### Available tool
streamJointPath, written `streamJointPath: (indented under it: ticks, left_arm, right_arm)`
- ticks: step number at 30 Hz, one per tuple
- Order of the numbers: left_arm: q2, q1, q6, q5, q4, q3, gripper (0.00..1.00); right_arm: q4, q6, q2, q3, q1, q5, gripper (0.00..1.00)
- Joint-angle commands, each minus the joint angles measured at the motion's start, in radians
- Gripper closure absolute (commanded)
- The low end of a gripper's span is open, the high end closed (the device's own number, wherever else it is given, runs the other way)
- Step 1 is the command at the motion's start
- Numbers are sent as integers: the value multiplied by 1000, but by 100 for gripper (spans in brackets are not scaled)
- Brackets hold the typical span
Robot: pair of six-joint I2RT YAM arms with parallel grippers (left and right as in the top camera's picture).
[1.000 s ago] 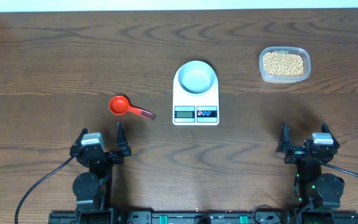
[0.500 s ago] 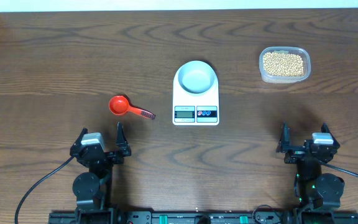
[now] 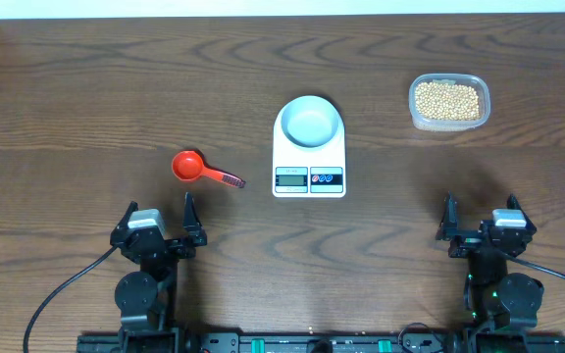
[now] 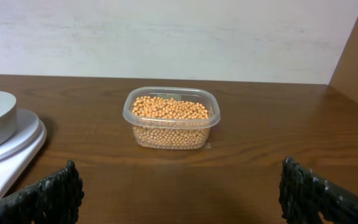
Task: Scoop item into bowl and weigh 50g on scale
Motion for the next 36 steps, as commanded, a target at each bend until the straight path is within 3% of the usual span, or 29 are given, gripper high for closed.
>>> streamJointPath:
  ticks: [1,12,17,22,26,36]
  left_arm:
    - [-6,5,-2,-26,-11,-28,2]
    - [-6,5,5,-7,209,-26,2]
    - [-6,5,5,-8,222,3,2]
    - [-3,5,2,-8,198,48,2]
    - [31,5,1,-19,90,114,2]
    - [336,5,2,-20,-35,320,2]
  right_arm:
    - [-3,14,-7,-2,6,8,1]
    - [-3,14,-7,-2,6,8,1]
    - [-3,14,-7,-2,6,8,1]
    - [-3,14,-7,-2,6,8,1]
    - [-3,14,-7,-2,6,8,1]
    - [-3,14,-7,-2,6,8,1]
